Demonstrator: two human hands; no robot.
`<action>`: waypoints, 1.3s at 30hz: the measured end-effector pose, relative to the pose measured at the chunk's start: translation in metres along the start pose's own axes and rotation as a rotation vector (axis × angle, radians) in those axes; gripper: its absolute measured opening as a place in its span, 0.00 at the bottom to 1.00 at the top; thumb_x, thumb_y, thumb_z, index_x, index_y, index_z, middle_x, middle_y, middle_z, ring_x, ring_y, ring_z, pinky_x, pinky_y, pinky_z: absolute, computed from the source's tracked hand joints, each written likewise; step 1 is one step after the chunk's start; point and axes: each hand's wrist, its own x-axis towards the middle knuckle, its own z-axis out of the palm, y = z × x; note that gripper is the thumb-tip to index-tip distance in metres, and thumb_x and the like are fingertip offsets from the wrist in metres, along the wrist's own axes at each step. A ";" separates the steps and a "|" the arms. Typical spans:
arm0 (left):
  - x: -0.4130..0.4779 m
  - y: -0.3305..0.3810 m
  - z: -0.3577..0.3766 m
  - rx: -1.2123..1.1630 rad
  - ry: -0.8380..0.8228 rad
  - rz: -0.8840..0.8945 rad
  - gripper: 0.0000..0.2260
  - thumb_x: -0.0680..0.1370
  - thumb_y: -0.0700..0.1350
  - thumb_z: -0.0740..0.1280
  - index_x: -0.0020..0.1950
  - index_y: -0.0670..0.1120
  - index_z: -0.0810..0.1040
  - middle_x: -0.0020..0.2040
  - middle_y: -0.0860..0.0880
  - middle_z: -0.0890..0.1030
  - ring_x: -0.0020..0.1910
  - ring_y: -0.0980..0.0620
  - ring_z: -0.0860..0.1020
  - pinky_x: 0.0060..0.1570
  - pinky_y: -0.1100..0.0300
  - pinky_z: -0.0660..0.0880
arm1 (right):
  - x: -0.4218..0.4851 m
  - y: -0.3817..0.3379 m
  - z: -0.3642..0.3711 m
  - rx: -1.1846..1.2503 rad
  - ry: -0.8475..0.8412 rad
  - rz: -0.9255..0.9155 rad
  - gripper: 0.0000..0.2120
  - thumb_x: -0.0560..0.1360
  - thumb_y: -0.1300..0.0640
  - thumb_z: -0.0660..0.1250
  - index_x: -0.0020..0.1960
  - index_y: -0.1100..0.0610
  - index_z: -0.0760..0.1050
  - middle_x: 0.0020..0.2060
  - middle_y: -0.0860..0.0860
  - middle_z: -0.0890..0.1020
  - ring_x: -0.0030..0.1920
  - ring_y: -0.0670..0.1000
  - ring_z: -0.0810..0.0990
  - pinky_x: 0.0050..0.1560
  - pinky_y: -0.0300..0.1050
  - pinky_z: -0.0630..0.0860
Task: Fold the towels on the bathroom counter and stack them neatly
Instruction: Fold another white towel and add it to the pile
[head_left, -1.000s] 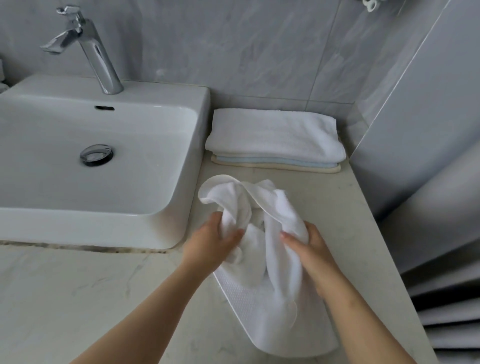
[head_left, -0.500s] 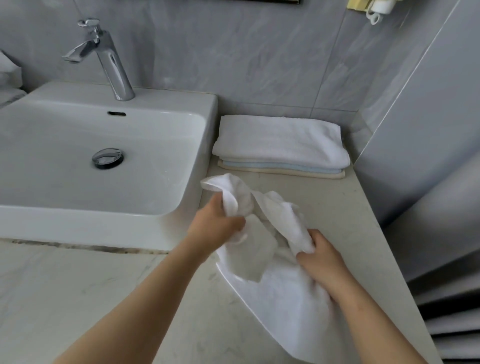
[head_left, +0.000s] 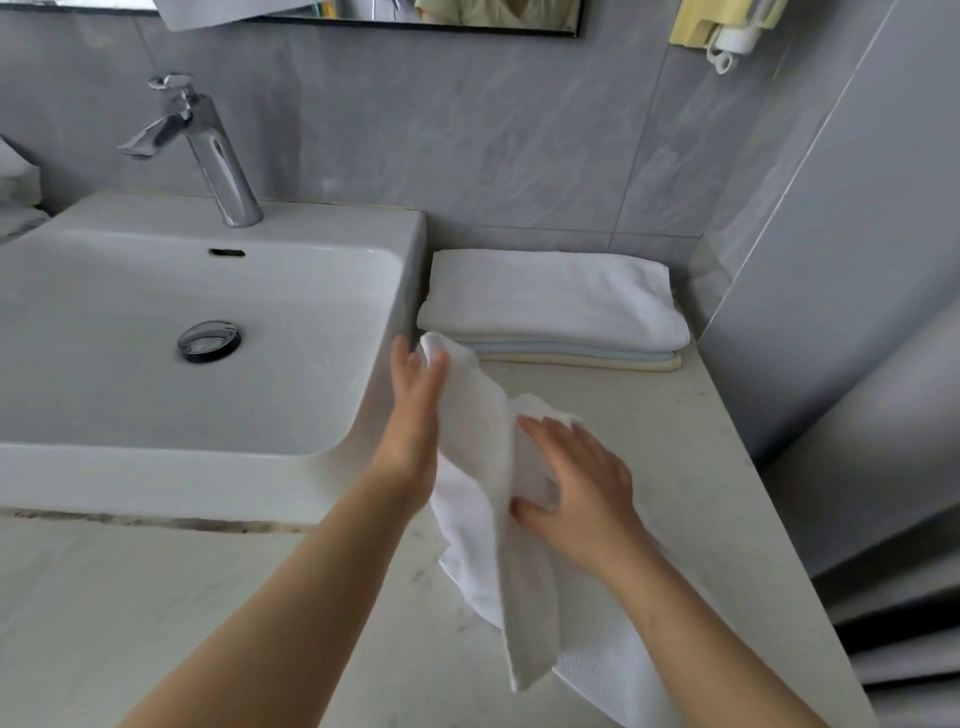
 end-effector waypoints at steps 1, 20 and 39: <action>-0.002 -0.007 -0.001 0.092 -0.027 -0.004 0.28 0.76 0.56 0.65 0.73 0.55 0.58 0.73 0.49 0.64 0.69 0.55 0.67 0.68 0.61 0.64 | 0.001 0.003 0.005 -0.042 -0.088 0.054 0.37 0.69 0.34 0.60 0.75 0.40 0.51 0.76 0.44 0.53 0.76 0.51 0.50 0.72 0.56 0.55; -0.017 -0.022 -0.007 1.139 -0.399 -0.025 0.24 0.73 0.33 0.58 0.65 0.53 0.71 0.64 0.51 0.72 0.60 0.50 0.71 0.54 0.62 0.68 | -0.014 0.033 0.012 0.179 0.089 0.227 0.19 0.72 0.68 0.59 0.59 0.53 0.75 0.58 0.44 0.75 0.57 0.51 0.74 0.50 0.41 0.70; 0.018 0.002 0.020 1.540 -0.092 0.479 0.13 0.76 0.44 0.61 0.59 0.49 0.78 0.61 0.46 0.75 0.61 0.42 0.70 0.56 0.52 0.65 | -0.019 0.029 0.000 0.497 0.090 0.577 0.11 0.70 0.64 0.59 0.36 0.55 0.78 0.32 0.48 0.79 0.35 0.49 0.74 0.34 0.40 0.68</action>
